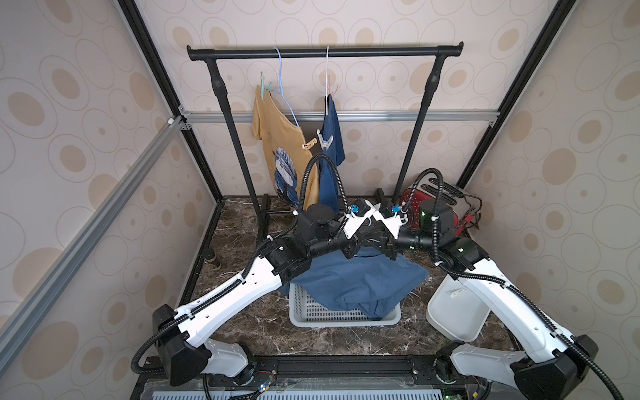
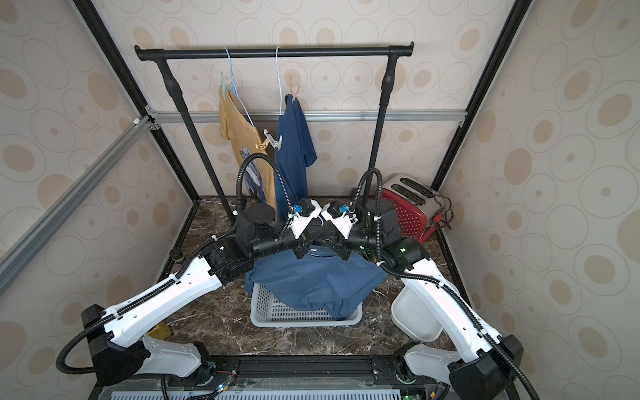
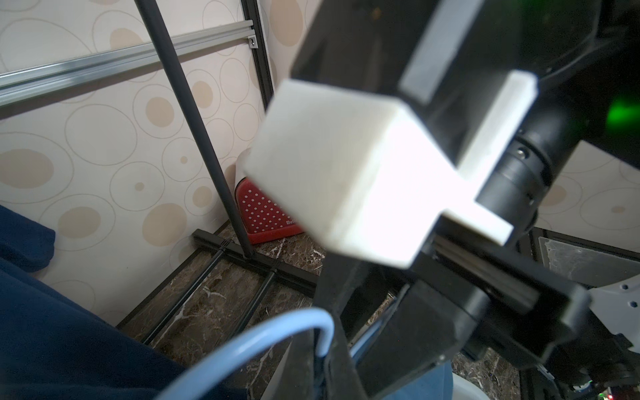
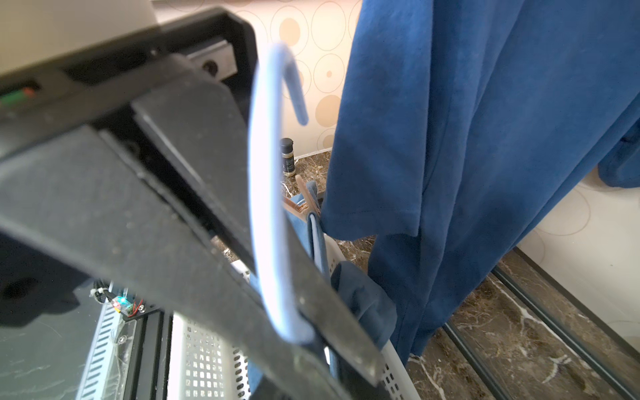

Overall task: Remove the clothespins securing t-shirts to the hanger
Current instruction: Adjust the hanger.

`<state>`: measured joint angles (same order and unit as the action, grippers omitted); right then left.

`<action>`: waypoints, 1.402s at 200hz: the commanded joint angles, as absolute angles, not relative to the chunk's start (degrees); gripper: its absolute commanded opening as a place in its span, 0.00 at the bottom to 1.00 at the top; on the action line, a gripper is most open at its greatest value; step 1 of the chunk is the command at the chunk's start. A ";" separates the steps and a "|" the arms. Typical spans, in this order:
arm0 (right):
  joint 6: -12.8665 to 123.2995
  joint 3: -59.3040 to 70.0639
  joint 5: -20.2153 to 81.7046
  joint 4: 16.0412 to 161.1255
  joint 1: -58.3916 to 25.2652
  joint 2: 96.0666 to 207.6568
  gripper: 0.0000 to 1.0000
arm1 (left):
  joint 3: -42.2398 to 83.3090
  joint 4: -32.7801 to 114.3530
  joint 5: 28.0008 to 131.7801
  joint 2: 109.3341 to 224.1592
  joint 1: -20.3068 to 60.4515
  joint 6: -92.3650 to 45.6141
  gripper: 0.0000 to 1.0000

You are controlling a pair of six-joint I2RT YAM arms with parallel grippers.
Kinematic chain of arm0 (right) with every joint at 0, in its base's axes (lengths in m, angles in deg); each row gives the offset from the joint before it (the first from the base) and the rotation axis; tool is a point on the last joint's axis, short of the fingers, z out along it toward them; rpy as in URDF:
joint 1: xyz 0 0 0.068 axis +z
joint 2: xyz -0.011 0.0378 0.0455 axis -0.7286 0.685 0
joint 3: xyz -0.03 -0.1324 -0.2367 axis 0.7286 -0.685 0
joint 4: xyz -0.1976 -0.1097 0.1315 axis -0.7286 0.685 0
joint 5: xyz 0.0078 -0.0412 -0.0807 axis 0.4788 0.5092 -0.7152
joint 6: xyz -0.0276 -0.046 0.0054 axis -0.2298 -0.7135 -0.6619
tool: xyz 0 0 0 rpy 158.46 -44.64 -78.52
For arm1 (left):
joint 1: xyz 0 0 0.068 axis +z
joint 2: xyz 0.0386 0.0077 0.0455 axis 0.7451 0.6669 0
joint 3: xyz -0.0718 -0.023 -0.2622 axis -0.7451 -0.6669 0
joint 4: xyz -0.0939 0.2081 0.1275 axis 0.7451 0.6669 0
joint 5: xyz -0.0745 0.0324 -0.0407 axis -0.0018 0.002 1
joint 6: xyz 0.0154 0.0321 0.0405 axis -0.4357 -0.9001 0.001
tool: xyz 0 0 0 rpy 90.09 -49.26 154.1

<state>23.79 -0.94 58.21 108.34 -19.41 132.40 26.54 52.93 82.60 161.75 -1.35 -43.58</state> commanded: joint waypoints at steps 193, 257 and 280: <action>14.76 5.07 60.53 123.25 -18.82 130.17 0.00 | 23.50 65.04 77.14 147.09 2.24 -50.08 0.77; 13.67 9.34 61.28 127.07 -18.99 126.57 0.00 | 21.70 72.40 71.37 138.32 4.85 -55.98 0.86; 12.65 11.12 60.51 129.01 -19.21 125.98 0.00 | 21.83 74.39 69.92 137.46 4.99 -57.62 0.89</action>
